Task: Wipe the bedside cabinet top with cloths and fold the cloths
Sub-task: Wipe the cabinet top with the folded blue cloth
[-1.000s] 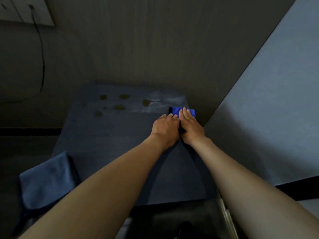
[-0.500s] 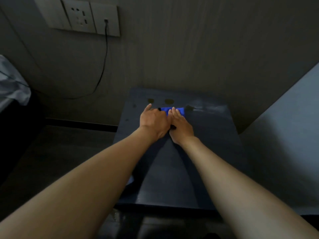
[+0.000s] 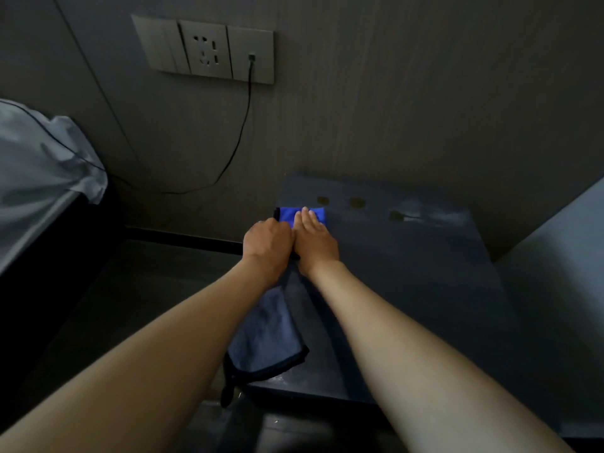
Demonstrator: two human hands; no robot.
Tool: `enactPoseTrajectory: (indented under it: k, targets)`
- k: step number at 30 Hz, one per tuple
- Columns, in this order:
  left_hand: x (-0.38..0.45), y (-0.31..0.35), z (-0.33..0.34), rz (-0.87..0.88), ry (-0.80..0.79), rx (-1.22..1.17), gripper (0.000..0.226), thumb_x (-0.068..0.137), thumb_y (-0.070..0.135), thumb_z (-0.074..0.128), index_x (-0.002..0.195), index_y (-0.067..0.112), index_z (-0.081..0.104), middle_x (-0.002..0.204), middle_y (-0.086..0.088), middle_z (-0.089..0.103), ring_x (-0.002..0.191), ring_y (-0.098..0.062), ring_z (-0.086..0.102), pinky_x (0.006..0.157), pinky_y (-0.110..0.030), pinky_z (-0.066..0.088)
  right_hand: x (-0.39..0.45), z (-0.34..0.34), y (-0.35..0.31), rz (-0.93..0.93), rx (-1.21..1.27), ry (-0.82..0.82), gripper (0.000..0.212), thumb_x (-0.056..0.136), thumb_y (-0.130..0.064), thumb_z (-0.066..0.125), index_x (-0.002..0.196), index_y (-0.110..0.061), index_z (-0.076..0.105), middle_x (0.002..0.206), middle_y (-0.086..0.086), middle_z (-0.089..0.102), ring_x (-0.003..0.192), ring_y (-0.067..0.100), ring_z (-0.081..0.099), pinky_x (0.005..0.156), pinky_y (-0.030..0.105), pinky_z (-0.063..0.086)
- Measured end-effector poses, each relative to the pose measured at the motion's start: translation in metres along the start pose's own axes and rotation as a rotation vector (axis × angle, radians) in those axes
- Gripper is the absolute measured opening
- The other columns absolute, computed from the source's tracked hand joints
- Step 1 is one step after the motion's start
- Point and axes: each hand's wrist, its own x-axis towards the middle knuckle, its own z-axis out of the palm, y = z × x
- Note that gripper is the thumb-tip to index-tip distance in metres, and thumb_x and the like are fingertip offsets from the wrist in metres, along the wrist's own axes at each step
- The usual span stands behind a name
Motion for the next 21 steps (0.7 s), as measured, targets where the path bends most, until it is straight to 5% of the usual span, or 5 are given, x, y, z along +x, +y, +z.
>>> enactPoseTrajectory:
  k: [5,11,21]
  targets:
    - [0.013,-0.013,0.011,0.090,0.058,-0.010,0.035,0.104,0.019,0.034,0.123,0.010,0.062,0.128,-0.013,0.059,0.118,-0.029,0.056,0.094,-0.036,0.045,0.014,-0.001,-0.006,-0.017,0.004,-0.007,0.066,0.102,-0.014,0.036,0.155,-0.003,-0.002,0.164,0.012,-0.009,0.151,0.022,-0.007,0.123,0.034,0.004]
    - [0.045,-0.030,0.016,0.200,-0.019,-0.045,0.037,0.100,0.030,0.034,0.110,0.015,0.066,0.110,-0.015,0.066,0.098,-0.037,0.063,0.077,-0.039,0.049,0.033,0.001,-0.004,-0.012,-0.001,0.024,0.080,0.096,-0.012,0.051,0.155,-0.003,-0.003,0.164,0.011,-0.008,0.151,0.022,-0.006,0.123,0.034,0.006]
    - [0.075,-0.002,0.013,0.305,0.012,0.032,0.025,0.096,0.018,0.045,0.106,0.011,0.067,0.106,-0.011,0.068,0.095,-0.032,0.064,0.078,-0.040,0.050,0.055,-0.011,0.030,-0.035,0.042,0.039,0.061,0.103,-0.015,0.031,0.155,-0.003,0.001,0.164,0.011,-0.004,0.152,0.021,-0.003,0.123,0.034,0.008]
